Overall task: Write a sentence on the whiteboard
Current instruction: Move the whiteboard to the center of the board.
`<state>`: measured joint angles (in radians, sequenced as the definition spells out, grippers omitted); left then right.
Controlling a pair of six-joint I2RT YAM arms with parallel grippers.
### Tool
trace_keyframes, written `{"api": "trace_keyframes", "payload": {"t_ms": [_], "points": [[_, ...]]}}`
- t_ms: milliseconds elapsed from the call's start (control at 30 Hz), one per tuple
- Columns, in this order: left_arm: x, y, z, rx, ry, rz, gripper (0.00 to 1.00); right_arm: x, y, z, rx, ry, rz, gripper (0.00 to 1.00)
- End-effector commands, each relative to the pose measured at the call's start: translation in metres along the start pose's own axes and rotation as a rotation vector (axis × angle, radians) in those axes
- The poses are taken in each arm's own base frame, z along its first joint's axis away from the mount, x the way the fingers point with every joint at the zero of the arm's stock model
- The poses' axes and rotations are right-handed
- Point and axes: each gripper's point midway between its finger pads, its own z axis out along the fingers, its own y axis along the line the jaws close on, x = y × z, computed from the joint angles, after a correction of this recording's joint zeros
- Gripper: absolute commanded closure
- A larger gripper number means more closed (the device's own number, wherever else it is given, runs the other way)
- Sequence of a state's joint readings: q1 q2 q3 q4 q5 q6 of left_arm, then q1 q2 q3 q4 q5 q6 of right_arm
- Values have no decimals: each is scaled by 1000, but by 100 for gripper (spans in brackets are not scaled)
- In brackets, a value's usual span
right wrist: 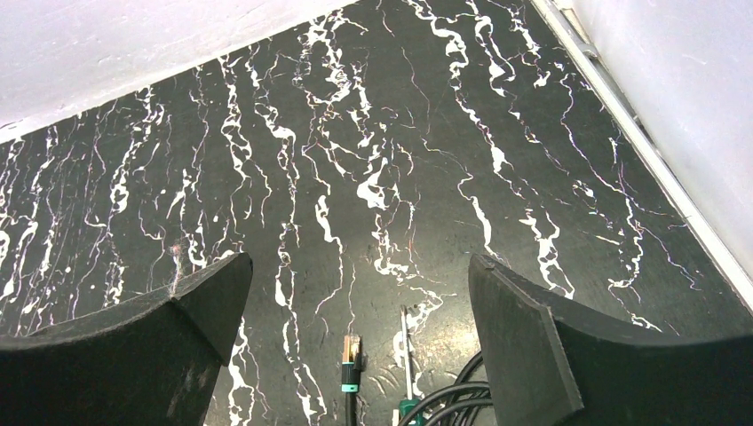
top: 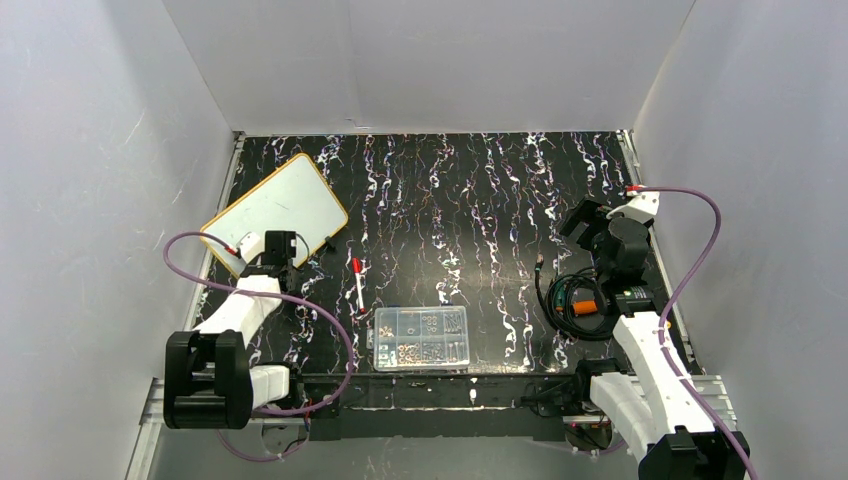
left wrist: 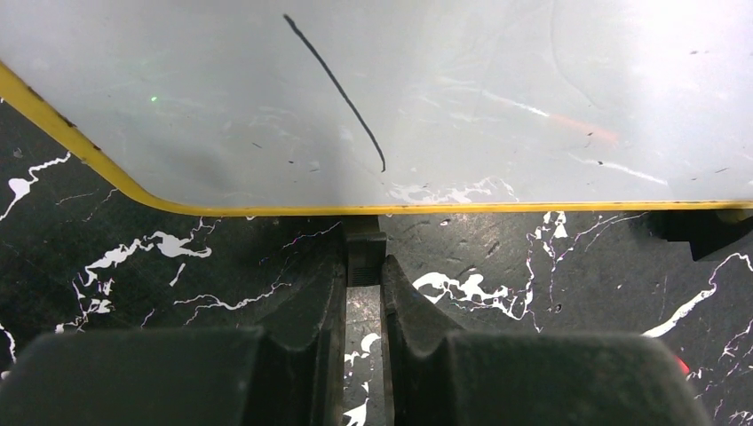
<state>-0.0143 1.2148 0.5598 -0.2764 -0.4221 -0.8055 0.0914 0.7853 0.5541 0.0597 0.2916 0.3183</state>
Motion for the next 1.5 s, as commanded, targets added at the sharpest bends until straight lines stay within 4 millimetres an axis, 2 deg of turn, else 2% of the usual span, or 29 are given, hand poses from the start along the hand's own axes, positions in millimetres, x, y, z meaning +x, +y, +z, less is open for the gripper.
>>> {"api": "trace_keyframes", "payload": {"t_ms": [0,367,533,867,967,1167,1300,1467], "points": [[4,-2,-3,39,-12,23,100,-14,3,1,-11,-45,9,0],[12,-20,-10,125,-23,108,100,-12,3,1,-6,-38,7,0],[22,-40,-17,163,-22,160,100,-11,2,2,-5,-35,7,0],[62,-89,-26,214,30,219,100,-12,3,1,-6,-37,7,0],[71,-113,-36,244,26,246,100,-12,3,1,-6,-37,7,0],[88,-145,-54,272,33,285,100,-12,3,1,-9,-38,7,0],[103,-155,-63,281,37,301,100,-11,3,1,-8,-36,7,0],[118,-155,-67,282,59,326,100,-10,3,2,-7,-36,7,0]]}}
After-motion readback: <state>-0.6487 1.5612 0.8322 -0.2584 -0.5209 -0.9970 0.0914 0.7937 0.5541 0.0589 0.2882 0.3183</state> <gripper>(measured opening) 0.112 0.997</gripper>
